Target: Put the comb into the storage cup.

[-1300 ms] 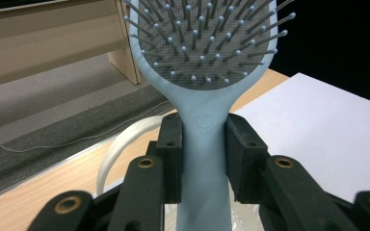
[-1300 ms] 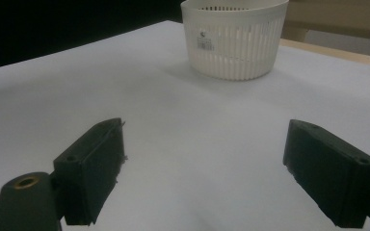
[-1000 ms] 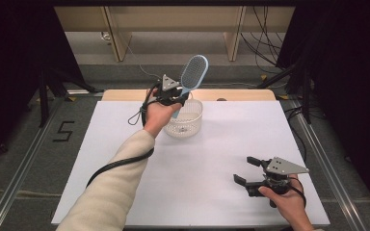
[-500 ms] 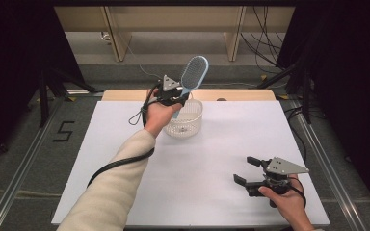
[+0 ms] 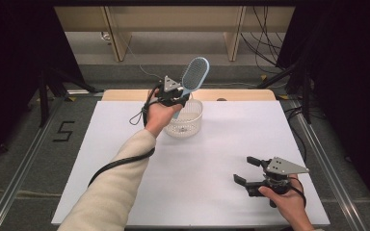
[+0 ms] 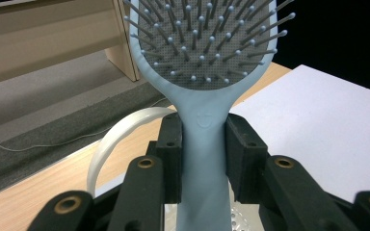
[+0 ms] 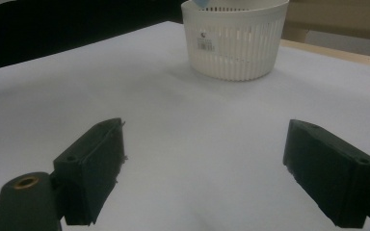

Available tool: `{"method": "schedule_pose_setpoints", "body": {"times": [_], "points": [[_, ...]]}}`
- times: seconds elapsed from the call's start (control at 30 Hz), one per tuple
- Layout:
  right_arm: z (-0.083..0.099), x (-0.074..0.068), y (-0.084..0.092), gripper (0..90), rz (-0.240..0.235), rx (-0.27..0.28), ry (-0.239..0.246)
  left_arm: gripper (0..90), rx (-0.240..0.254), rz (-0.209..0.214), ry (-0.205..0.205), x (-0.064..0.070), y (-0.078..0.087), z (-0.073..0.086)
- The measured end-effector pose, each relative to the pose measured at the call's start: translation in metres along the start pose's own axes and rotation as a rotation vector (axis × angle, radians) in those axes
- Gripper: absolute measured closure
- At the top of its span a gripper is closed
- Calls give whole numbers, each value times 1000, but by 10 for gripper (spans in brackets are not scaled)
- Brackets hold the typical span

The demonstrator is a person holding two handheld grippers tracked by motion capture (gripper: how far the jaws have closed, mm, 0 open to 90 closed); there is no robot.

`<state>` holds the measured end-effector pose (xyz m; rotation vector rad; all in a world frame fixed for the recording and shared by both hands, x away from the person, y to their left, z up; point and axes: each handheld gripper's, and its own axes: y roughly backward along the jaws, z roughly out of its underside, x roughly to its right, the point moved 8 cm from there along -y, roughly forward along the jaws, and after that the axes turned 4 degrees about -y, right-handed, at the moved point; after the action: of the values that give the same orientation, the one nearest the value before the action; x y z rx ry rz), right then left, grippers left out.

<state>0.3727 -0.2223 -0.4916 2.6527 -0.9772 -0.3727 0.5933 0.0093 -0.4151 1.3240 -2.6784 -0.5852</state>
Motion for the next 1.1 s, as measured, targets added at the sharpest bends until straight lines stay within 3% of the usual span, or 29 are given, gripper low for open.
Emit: {"method": "schedule_pose_setpoints", "body": {"times": [0.47,1.1], "points": [[0,0,0,154,-1,-4,-5,698,-7,5,-22,0,-4,4],[1,0,0,154,-2,-6,-7,698,-5,63,-75,2,-8,12]]}}
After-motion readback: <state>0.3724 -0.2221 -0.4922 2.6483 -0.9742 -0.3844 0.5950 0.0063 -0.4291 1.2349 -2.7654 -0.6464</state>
